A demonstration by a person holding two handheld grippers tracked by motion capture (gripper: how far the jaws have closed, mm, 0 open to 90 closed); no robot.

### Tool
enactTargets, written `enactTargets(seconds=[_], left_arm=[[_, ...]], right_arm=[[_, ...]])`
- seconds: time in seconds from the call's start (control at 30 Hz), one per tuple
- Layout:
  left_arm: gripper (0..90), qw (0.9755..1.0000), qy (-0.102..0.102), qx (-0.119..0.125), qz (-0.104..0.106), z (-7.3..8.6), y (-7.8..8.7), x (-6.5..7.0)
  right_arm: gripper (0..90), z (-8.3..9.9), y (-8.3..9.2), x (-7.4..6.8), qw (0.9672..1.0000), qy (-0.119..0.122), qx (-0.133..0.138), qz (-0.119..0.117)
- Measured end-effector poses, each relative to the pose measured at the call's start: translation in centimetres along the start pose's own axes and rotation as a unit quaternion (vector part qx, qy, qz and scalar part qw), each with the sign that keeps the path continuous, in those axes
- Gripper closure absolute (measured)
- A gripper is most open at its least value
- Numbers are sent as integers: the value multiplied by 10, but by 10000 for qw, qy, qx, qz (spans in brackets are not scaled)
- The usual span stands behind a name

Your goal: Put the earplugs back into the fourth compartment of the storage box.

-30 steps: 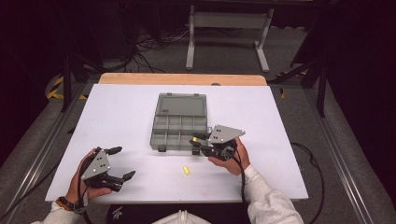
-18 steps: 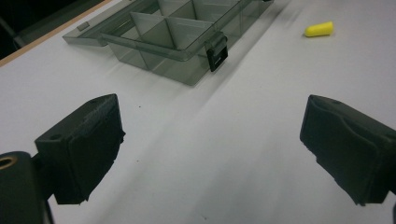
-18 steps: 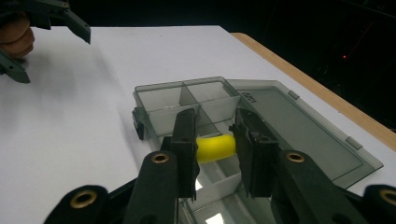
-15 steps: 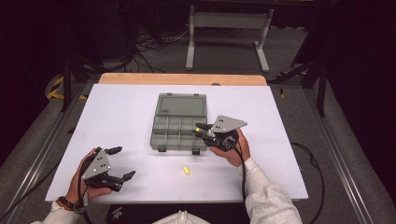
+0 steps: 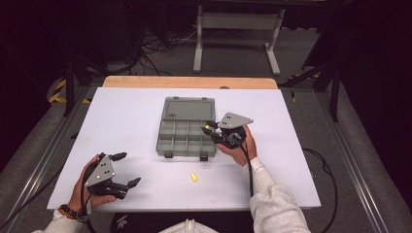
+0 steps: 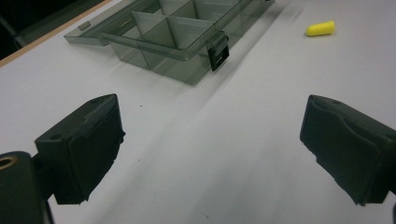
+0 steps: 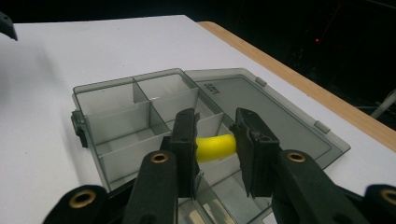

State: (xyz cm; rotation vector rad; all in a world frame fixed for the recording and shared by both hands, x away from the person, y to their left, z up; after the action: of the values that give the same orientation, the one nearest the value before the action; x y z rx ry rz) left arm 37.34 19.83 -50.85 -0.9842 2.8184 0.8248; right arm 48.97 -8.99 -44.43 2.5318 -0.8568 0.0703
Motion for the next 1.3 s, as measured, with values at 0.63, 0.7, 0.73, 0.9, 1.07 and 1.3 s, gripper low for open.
enactTargets(seconds=[0.63, 0.7, 0.73, 0.9, 1.07, 1.3], left_arm=[[70, 10000, -20, -6, 12, 0, 0, 0], [70, 10000, -16, 0, 9, 0, 1, 0], [70, 10000, -15, 2, 8, 0, 1, 0], [70, 10000, -17, 2, 8, 0, 1, 0], [70, 10000, -24, 10, 31, 0, 1, 1], [70, 10000, -28, 7, 26, 0, 1, 1]], right_arm=[[698, 18, -24, 25, 9983, -377, -214, 384], [698, 20, -25, 27, 9980, -404, -245, 410], [698, 21, -26, 28, 9980, -416, -244, 410], [692, 25, -30, 28, 9976, -447, -347, 410], [682, 29, -32, 28, 9971, -460, -421, 434], [661, 36, -36, 30, 9960, -502, -554, 485]])
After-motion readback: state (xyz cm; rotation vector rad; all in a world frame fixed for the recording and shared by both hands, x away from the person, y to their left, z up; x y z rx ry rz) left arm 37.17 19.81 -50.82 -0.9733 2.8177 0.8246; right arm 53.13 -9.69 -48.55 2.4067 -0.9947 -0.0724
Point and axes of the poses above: each handheld gripper's, and its own axes: y roughly backward along the jaws, z roughly out of its underside, x roughly to its right, the point moved 8 cm from there along -y, roughly forward along the jaws, and after that the axes turned 1 degree about -x, right-handed, at the moved point
